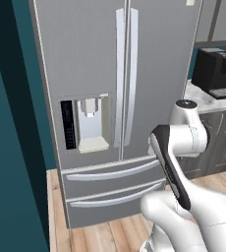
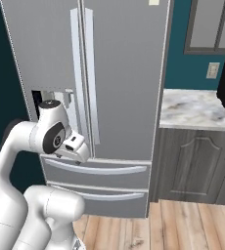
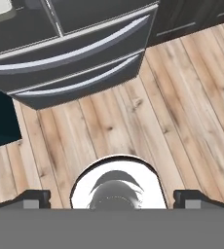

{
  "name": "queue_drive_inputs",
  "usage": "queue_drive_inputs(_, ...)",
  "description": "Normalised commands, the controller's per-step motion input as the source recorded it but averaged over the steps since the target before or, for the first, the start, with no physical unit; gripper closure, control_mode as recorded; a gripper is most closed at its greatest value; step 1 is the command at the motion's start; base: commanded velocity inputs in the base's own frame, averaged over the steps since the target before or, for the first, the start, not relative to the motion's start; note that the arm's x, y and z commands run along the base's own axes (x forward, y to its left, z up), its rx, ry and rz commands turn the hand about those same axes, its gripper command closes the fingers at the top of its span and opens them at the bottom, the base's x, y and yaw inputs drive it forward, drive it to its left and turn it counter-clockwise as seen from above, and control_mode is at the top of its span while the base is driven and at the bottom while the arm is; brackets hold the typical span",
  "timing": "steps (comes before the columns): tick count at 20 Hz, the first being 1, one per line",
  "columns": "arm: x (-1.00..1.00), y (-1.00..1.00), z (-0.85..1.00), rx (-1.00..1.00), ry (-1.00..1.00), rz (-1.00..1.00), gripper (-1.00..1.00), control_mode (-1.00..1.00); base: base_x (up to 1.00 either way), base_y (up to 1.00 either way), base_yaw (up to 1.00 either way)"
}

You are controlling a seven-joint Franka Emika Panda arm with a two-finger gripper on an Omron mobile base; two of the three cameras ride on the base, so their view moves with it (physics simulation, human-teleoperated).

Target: Place one of the steaks on the plate and the other in the bowl. Then place the bowl in the fridge.

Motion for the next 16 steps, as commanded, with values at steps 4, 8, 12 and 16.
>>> queue_drive_inputs(4,0.47,0.04,0.15,0.02,-0.12,0.07,-1.00,-1.00,0.00,0.00,0.00)
queue_drive_inputs(8,0.92,0.06,0.42,-0.03,-0.18,0.12,-1.00,-1.00,0.00,0.00,0.00)
queue_drive_inputs(12,0.87,0.29,0.59,-0.10,-0.19,0.15,-1.00,-1.00,0.00,0.00,0.00)
queue_drive_inputs(16,0.87,0.11,0.21,-0.05,-0.24,0.09,-1.00,-1.00,0.00,0.00,0.00)
